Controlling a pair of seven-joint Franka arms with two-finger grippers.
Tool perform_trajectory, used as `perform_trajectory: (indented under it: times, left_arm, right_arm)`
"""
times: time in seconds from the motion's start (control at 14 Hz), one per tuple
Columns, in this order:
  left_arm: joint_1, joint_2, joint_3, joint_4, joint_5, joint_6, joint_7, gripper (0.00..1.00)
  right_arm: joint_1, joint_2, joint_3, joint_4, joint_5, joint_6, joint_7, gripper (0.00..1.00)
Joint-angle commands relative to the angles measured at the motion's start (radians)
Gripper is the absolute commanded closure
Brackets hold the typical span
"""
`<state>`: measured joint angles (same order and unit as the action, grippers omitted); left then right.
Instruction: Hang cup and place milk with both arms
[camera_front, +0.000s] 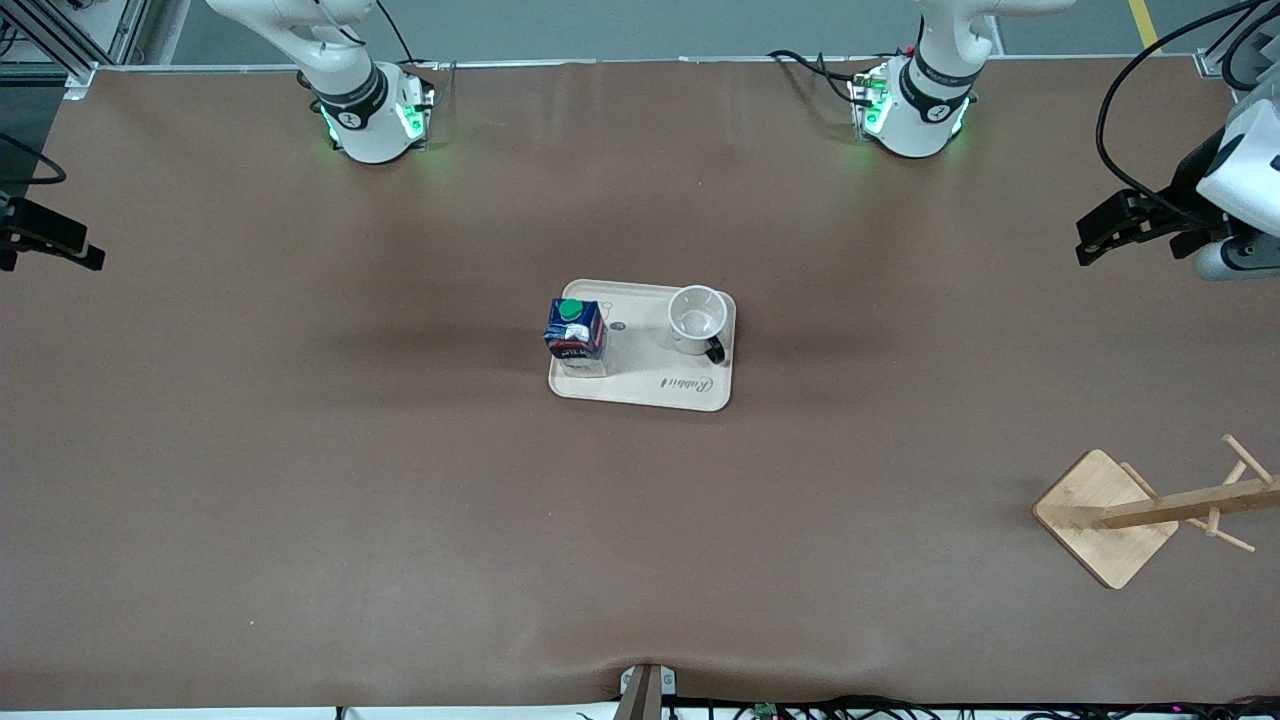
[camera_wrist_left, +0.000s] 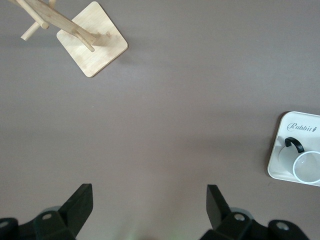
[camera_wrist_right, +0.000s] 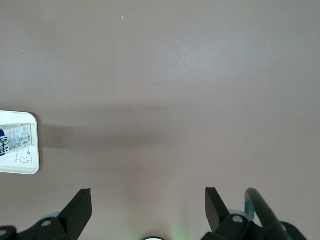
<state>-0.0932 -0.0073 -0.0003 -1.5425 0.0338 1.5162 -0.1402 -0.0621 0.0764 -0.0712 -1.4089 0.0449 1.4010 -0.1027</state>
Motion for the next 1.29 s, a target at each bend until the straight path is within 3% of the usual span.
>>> perform_trajectory:
  times: [0.0,0.29,0.5,0.79,1.0,1.21]
  left_arm:
    - [-0.003,0.013,-0.001,0.033,-0.003,-0.022,0.004,0.0]
    - [-0.025,0.07,-0.015,0.07,0.001,-0.022,0.002,0.0]
    - [-0.095,0.134,-0.053,0.049,0.003,0.004,-0.05,0.0]
    - [-0.209,0.141,-0.075,-0.085,-0.008,0.174,-0.157,0.0]
    - [-0.327,0.173,-0.086,-0.12,-0.009,0.226,-0.313,0.0]
    - [-0.404,0.184,-0.102,-0.301,-0.011,0.465,-0.453,0.0]
  right_arm:
    - [-0.011,0.0,0.01,0.01,0.01,-0.005,0.014,0.0]
    - [-0.01,0.0,0.011,0.01,0.01,-0.005,0.014,0.0]
    - [-0.01,0.0,0.011,0.01,0.01,-0.005,0.014,0.0]
    - [-0.01,0.0,0.011,0.01,0.01,-0.005,0.014,0.0]
    - [-0.011,-0.001,0.011,0.01,0.01,-0.005,0.014,0.0]
    - [-0.011,0.0,0.011,0.01,0.01,-0.005,0.014,0.0]
